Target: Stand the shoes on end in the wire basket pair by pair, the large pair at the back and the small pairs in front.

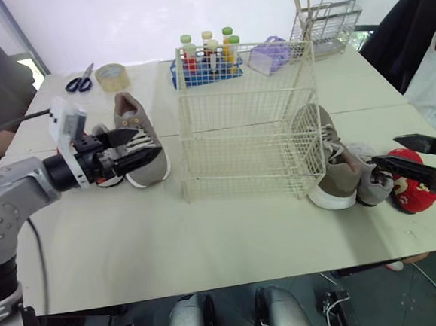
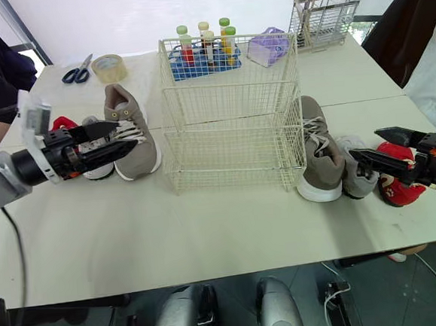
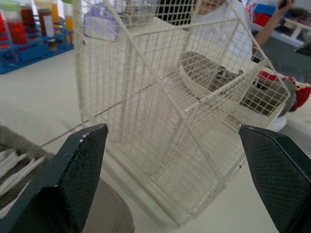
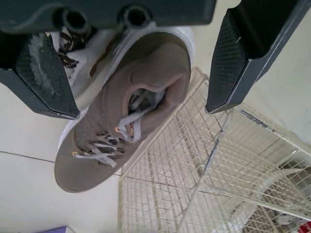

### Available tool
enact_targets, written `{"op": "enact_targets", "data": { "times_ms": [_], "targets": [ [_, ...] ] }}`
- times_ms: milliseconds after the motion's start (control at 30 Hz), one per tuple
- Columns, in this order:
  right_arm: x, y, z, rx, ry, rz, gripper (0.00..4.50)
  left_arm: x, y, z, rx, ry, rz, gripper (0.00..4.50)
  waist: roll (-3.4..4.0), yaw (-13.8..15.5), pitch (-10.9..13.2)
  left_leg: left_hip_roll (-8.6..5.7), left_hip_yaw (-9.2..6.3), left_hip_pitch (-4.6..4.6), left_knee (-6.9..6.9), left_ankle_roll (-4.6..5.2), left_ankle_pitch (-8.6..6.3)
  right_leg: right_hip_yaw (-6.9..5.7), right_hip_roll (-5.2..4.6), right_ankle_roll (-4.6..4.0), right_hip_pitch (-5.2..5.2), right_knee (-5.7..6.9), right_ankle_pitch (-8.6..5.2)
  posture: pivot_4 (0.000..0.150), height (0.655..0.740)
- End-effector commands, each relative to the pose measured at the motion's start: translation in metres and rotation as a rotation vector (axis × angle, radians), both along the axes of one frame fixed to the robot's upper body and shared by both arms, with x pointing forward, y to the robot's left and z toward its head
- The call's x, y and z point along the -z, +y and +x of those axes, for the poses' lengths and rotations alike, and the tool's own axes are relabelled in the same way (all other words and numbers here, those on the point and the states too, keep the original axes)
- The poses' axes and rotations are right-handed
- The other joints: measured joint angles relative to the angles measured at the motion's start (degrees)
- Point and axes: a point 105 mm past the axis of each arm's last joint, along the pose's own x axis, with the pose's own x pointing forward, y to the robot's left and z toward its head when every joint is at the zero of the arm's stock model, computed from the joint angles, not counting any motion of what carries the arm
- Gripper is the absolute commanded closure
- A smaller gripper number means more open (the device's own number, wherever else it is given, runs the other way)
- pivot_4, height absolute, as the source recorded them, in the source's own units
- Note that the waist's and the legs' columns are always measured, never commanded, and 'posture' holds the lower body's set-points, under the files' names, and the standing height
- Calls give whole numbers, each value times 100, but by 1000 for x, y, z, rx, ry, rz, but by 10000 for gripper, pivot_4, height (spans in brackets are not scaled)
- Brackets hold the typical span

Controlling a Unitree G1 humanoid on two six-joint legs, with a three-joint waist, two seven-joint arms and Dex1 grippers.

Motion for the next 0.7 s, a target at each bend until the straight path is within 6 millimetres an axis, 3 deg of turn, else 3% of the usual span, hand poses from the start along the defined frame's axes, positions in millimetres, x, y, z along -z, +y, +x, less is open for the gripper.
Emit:
{"op": "enact_targets", "data": {
  "times_ms": [33,233,700],
  "targets": [
    [-12,5,-1,-10,-57,-26,0,-5,-4,-3,11,-42,20,694,0,-2,0,1,0,0,0,-1,0,0,1,0,0,0,0,1500,7400],
    [-16,1,0,-2,-66,-43,0,-3,-8,-1,35,-50,23,694,0,26,0,-1,-1,0,0,-1,1,0,0,0,1,-1,0,1500,7400],
    [-3,13,-1,-6,-73,-29,0,10,-8,-1,41,-52,23,694,0,19,0,0,-2,0,0,0,0,-1,1,-1,1,-1,0,1500,7400]
  ]
}}
